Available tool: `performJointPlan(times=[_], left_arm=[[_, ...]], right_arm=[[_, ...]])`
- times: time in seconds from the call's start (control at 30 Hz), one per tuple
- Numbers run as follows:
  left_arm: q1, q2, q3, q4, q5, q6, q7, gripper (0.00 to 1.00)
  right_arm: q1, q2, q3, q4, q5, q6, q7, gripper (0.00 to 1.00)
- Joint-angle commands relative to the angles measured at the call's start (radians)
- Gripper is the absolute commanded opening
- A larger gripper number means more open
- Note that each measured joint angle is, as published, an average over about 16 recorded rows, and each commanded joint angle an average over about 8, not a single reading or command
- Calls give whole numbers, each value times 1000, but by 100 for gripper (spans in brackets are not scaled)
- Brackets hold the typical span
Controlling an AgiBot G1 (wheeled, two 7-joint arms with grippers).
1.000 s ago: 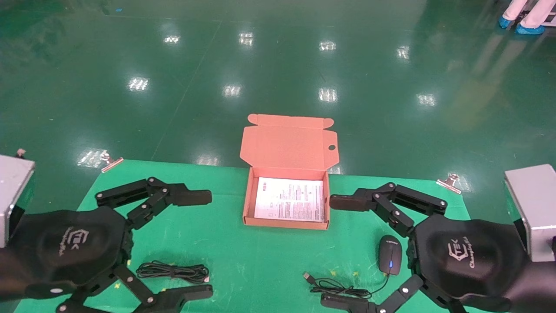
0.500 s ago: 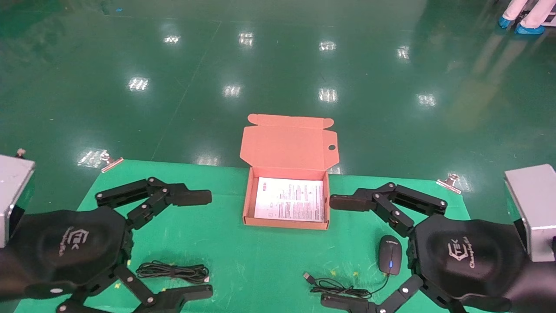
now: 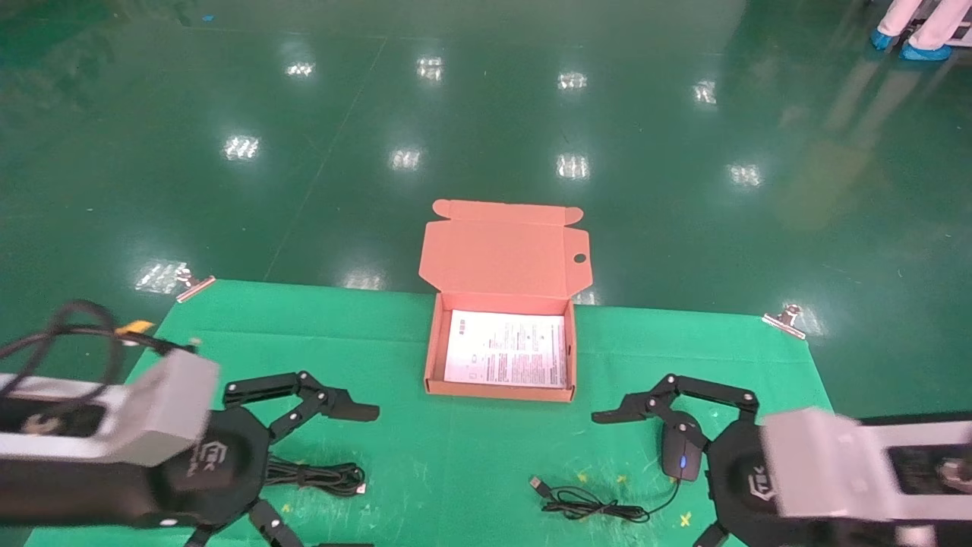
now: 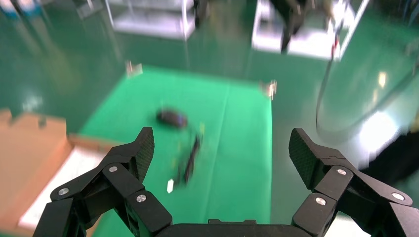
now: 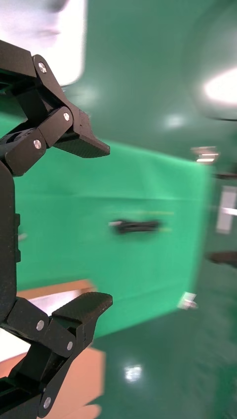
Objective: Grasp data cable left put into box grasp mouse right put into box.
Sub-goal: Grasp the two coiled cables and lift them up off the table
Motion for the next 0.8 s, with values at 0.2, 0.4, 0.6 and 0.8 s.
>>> performJointPlan(times=[0.2, 0.4, 0.6, 0.8], left_arm=[[-164, 52, 153, 37, 294, 28, 14, 100], [-291, 131, 315, 63, 608, 12, 28, 100], [-326, 216, 432, 73, 876, -40, 13, 100], [-298, 283, 470, 158, 981, -127, -6, 100]], right_arm=[[170, -50, -155, 18, -303, -28, -100, 100], [299, -150, -345, 18, -602, -16, -184, 100], [319, -240, -454, 8, -798, 37, -168, 100], [265, -297, -490, -22, -908, 129, -104, 100]])
